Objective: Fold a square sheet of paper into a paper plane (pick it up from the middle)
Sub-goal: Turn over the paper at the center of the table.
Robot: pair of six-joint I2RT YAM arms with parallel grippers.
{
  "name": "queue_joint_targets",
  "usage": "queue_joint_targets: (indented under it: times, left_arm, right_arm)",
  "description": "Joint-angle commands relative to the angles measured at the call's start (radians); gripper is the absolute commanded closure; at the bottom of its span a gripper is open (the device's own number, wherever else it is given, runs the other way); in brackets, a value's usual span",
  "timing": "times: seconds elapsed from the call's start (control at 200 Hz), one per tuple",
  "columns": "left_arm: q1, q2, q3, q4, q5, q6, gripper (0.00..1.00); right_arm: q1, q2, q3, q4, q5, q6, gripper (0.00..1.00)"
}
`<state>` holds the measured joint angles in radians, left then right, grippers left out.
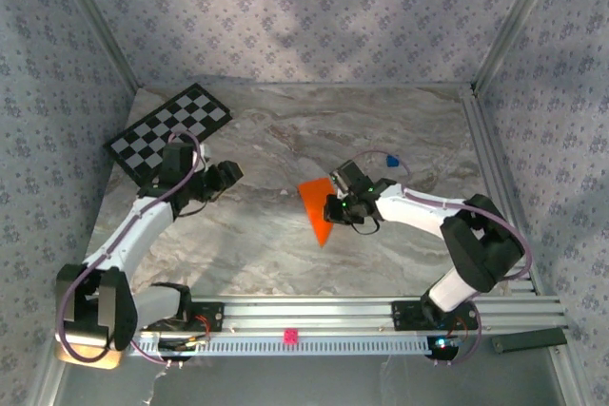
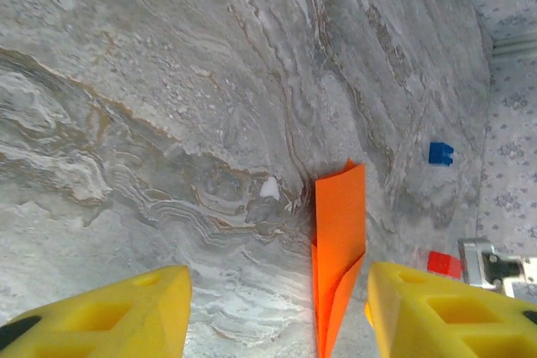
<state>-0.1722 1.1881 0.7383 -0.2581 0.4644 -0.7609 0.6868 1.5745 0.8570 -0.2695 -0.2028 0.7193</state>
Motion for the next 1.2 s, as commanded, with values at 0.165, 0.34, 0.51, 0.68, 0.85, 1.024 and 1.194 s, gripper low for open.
queue_joint_targets:
  times: [0.165, 0.34, 0.51, 0.68, 0.85, 1.024, 1.194]
  left_arm:
    - [-0.081, 0.097, 0.073, 0.023, 0.078, 0.005, 0.51]
    - [-0.132, 0.161, 0.092, 0.058, 0.113, -0.013, 0.57]
    - [-0.170, 0.239, 0.130, 0.100, 0.145, -0.046, 0.67]
    - [-0.216, 0.349, 0.195, 0.105, 0.172, -0.048, 0.76]
    - [-0.264, 0.461, 0.265, 0.116, 0.209, -0.056, 0.82]
    - [-0.286, 0.562, 0.317, 0.103, 0.212, -0.055, 0.86]
    - [-0.300, 0.638, 0.348, 0.105, 0.222, -0.045, 0.88]
  right_arm:
    - [-0.009, 0.140, 0.021, 0.060, -0.072, 0.116, 0.87]
    - [0.023, 0.162, 0.012, 0.079, -0.045, 0.203, 0.87]
    - [0.067, 0.173, 0.006, 0.089, 0.005, 0.390, 0.86]
    - [0.114, 0.174, -0.081, 0.363, -0.009, 0.603, 0.87]
    - [0.156, 0.111, -0.067, 0.457, 0.048, 0.582, 0.87]
    - [0.106, -0.009, -0.106, 0.396, 0.088, 0.468, 0.82]
    - [-0.010, -0.072, -0.149, 0.351, 0.000, 0.380, 0.72]
